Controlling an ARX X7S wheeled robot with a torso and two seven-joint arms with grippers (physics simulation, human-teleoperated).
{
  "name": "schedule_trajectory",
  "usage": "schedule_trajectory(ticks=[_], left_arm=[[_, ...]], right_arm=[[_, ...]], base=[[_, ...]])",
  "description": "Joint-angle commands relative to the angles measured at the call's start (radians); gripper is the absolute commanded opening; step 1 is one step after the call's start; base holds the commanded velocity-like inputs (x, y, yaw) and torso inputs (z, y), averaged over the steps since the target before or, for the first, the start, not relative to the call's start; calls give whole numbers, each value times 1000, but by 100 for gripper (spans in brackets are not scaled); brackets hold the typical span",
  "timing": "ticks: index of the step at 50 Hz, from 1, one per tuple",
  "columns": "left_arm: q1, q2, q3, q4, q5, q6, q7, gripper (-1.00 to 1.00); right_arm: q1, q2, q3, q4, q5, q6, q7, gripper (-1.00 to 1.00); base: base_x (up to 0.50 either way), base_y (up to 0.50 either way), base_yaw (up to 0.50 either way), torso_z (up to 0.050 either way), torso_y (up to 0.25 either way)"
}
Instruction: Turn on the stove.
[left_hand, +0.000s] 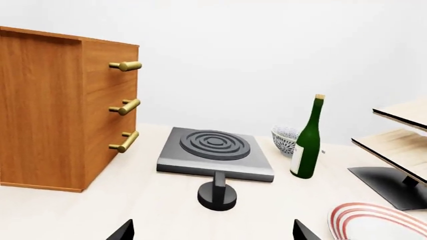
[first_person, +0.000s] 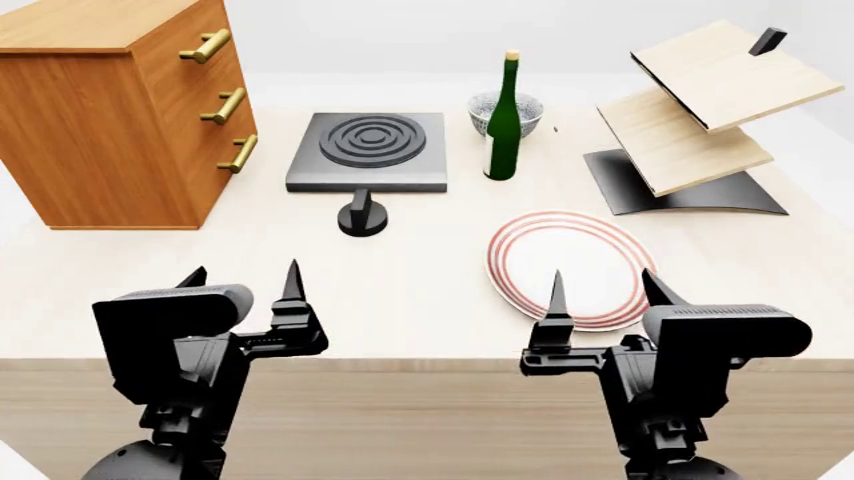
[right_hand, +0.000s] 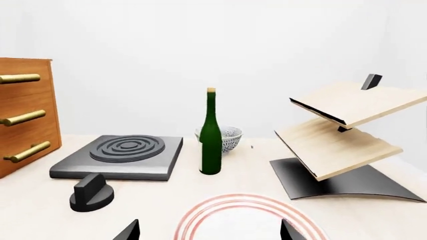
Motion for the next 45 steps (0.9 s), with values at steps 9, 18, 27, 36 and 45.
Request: schedule_trajectory(ticks=[9,18,27,36,45], left_arm=[[-4,-34,-22,111,-48,-83,-18,100],[1,-44,-12,101,-37,-56,-26,100],[3,-47,-6,82,-36,-41,-32,100],[6,-52,-2,74,-37,-29,-38,100],[1,-60,13,45,-19,-11,-48,100]], right_arm=[[23,-2,44,-128,73,119,9,100],[22,-6,56,-123,93,105,14,100],[15,4,48,-122,101,99,18,100],[14,11,44,-121,107,90,24,100],[10,18,38,-116,103,81,38,100]], base=[[17,0,0,0,0],[467,-30,0,0,0],[500,-31,0,0,0],[500,-33,0,0,0],[286,-21,0,0,2]])
